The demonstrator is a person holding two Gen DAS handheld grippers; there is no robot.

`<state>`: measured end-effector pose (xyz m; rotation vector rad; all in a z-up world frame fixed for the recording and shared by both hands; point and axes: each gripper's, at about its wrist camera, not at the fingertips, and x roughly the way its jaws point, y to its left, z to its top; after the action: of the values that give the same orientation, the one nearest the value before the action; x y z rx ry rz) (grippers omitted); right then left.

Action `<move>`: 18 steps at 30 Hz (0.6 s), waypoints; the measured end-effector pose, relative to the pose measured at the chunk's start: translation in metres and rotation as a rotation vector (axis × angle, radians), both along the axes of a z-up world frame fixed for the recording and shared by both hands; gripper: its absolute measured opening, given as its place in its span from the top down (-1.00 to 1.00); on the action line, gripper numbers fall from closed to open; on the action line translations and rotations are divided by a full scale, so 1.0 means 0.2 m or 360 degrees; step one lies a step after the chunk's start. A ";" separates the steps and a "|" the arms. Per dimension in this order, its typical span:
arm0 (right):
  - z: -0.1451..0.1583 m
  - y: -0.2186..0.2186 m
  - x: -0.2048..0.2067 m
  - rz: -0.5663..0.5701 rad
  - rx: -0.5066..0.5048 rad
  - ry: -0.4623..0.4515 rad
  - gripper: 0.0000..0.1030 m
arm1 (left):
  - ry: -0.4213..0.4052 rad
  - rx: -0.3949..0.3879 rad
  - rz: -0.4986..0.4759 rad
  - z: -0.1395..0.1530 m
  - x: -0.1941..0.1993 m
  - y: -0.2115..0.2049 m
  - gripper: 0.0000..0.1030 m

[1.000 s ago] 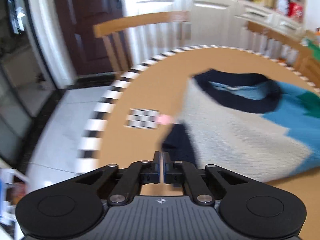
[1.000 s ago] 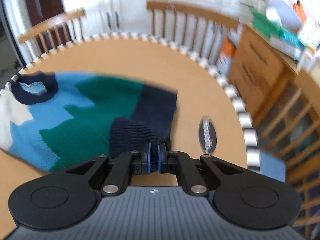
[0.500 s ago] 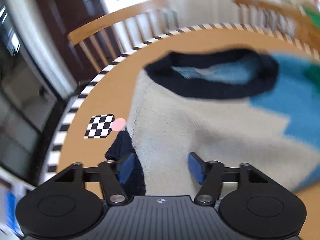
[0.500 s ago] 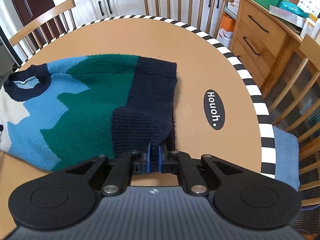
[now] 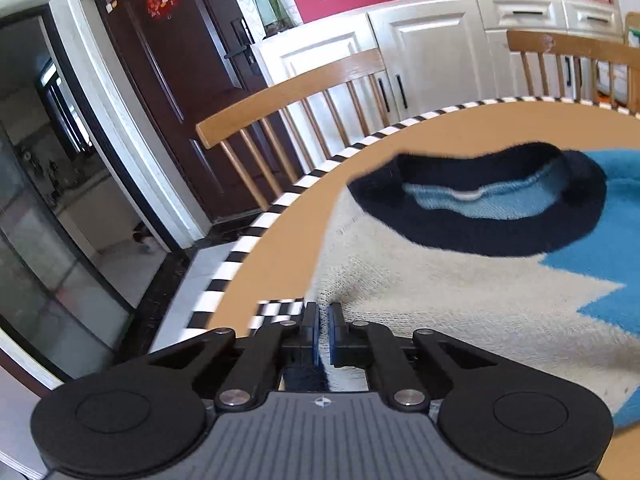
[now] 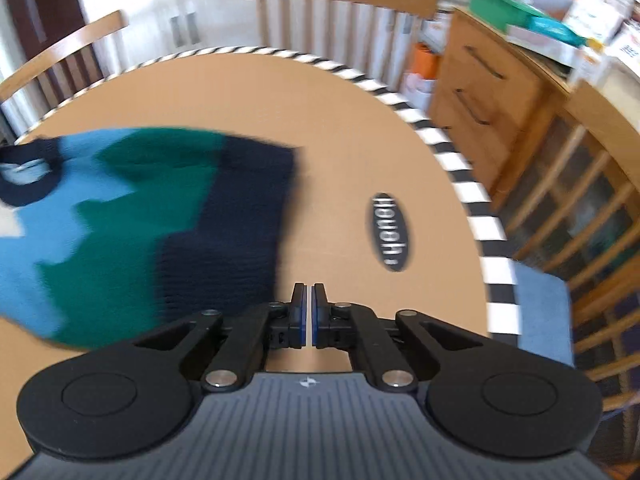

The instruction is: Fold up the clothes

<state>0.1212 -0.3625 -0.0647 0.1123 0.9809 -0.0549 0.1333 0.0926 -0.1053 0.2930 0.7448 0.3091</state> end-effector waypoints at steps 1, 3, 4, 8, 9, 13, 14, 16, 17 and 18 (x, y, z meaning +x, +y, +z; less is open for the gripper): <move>-0.01 -0.02 0.00 -0.0020 0.0050 0.0003 0.95 | 0.0025 -0.0031 -0.0005 0.00 0.00 0.01 0.89; 0.01 -0.02 -0.01 -0.0014 0.0066 -0.0076 0.86 | 0.0049 -0.0108 -0.0063 0.03 0.00 0.03 0.79; 0.04 0.00 -0.01 0.0030 0.0071 -0.0132 0.77 | 0.0046 -0.0133 -0.0099 0.05 -0.01 0.03 0.58; 0.10 0.08 0.09 0.0220 0.0101 -0.0244 0.26 | -0.0074 -0.0164 -0.0221 0.21 -0.04 0.03 0.14; 0.10 0.10 0.13 0.0262 0.0092 -0.0251 0.25 | -0.0091 -0.0191 -0.0281 0.25 -0.03 0.01 0.01; 0.00 0.13 0.34 0.0330 -0.0018 -0.0188 0.17 | -0.0012 -0.0271 -0.0587 0.25 0.12 -0.05 -0.11; -0.04 0.13 0.39 0.0302 -0.0033 -0.0154 0.10 | 0.0044 -0.0306 -0.0646 0.23 0.17 -0.07 -0.12; -0.09 0.10 0.45 0.0189 -0.0023 -0.0077 -0.01 | 0.0186 -0.0415 -0.0730 0.15 0.28 -0.10 -0.12; -0.12 0.08 0.48 0.0132 0.0005 -0.0039 -0.05 | 0.0227 -0.0475 -0.0761 0.12 0.31 -0.11 -0.12; -0.13 0.05 0.48 0.0089 0.0073 -0.0014 -0.05 | 0.0257 -0.0536 -0.0791 0.10 0.34 -0.13 -0.13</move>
<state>0.2180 -0.3524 -0.0905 0.1267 0.9762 0.0196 0.2018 0.0658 -0.0850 0.1756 0.8415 -0.3124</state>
